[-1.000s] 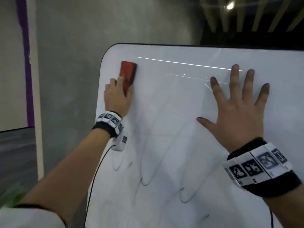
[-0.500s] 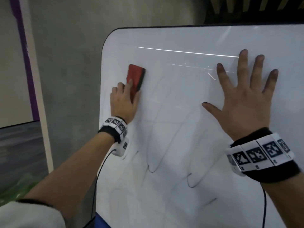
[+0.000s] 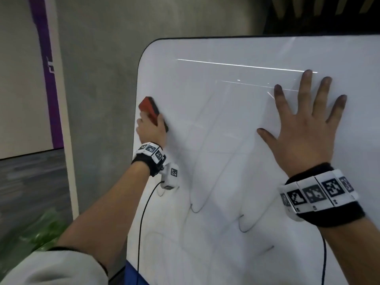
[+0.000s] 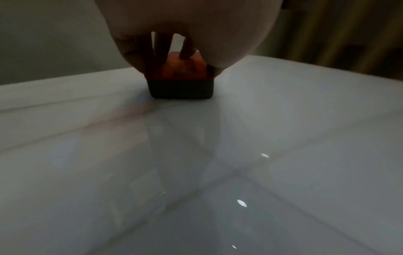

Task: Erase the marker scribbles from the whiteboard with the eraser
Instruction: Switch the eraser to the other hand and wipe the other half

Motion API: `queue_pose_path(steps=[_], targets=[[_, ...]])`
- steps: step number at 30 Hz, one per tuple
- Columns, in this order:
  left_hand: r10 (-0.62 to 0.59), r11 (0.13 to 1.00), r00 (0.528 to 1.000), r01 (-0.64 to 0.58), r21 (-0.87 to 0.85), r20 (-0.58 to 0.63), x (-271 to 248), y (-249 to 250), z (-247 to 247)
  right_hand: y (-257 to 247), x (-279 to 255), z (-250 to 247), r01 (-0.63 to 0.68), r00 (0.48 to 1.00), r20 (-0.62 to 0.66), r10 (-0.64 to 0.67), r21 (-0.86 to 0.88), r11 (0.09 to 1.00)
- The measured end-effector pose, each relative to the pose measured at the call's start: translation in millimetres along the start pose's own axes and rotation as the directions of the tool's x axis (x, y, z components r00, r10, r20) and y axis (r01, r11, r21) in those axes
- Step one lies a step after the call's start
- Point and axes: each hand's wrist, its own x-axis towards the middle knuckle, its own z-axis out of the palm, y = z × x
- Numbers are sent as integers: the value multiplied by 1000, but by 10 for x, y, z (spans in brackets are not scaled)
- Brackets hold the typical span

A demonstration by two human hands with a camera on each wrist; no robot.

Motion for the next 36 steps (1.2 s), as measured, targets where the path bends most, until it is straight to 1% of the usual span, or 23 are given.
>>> queue_pose_path(steps=[1, 2, 3, 4, 6, 8, 10, 12, 14, 16, 17, 18, 19, 20, 21, 24, 26, 27, 29, 31, 33, 34, 36], targets=[[121, 993, 993, -121, -9, 17, -57, 107, 30, -10, -5, 1, -2, 1000, -5, 2, 7, 1000], [186, 982, 982, -185, -20, 20, -123, 149, 59, -17, -12, 1, -4, 1000, -8, 4, 10, 1000], [189, 982, 982, -188, -28, 10, -173, 126, 84, -20, -16, 2, -5, 1000, -11, 5, 8, 1000], [129, 991, 992, -129, -30, -4, -209, 33, 101, -21, -19, 4, -6, 1000, -9, 6, 1, 1000], [-116, 993, 993, 115, -8, -20, -270, -336, 109, -26, -27, 18, 1, 1000, 3, -1, -14, 1000], [-348, 938, 938, 348, -2, -5, -411, -689, 53, -9, -41, 41, 2, 1000, 19, -2, -29, 1000], [-461, 887, 887, 461, 18, 0, -503, -862, -9, 1, -49, 40, 4, 1000, 27, -3, -40, 999], [-490, 871, 871, 490, 29, 12, -492, -825, -79, -11, -71, 21, 13, 1000, 28, -12, -42, 999], [-426, 905, 905, 426, -7, 11, -397, -603, -77, -17, -77, 7, 17, 1000, 24, -16, -33, 999], [-221, 974, 975, 221, -42, 1, -368, -302, 3, -20, -92, 0, 12, 1000, 18, -12, -23, 1000], [-103, 993, 995, 103, -50, 2, -400, -186, 52, -20, -96, 2, 8, 1000, 15, -8, -21, 1000], [-15, 999, 1000, 15, -48, 2, -442, -137, 100, -19, -98, 7, 7, 1000, 12, -7, -22, 1000], [23, 999, 1000, -23, -41, -3, -483, -151, 129, -16, -95, 17, 9, 1000, 9, -9, -23, 1000], [-4, 1000, 1000, 4, -31, -15, -518, -223, 149, -6, -94, 29, 12, 1000, 9, -12, -27, 1000], [-91, 996, 996, 90, -17, -26, -554, -332, 152, 6, -98, 39, 16, 1000, 12, -16, -34, 999], [-389, 921, 921, 390, 7, -21, -671, -648, 109, 29, -108, 62, 25, 999, 24, -24, -41, 999], [-462, 887, 887, 462, -14, -13, -725, -641, 116, 18, -121, 61, 26, 999, 21, -25, -34, 999], [-464, 886, 886, 463, -31, -15, -758, -547, 137, 7, -125, 60, 24, 1000, 15, -24, -33, 999], [-350, 935, 936, 347, -70, -33, -910, -230, 217, -17, -137, 56, 16, 1000, 12, -16, -38, 999], [-57, 993, 996, 49, -108, -74, -1174, 194, 314, -28, -141, 47, 10, 1000, 13, -10, -40, 999], [207, 969, 974, -217, -122, -87, -1372, 608, 369, -28, -148, 32, 14, 1000, 21, -13, -29, 999], [274, 951, 959, -282, -125, -75, -1379, 783, 373, -18, -151, 24, 17, 1000, 26, -16, -23, 1000], [314, 942, 947, -320, -102, -69, -1228, 991, 349, 29, -164, 4, 33, 999, 35, -32, -13, 999]])
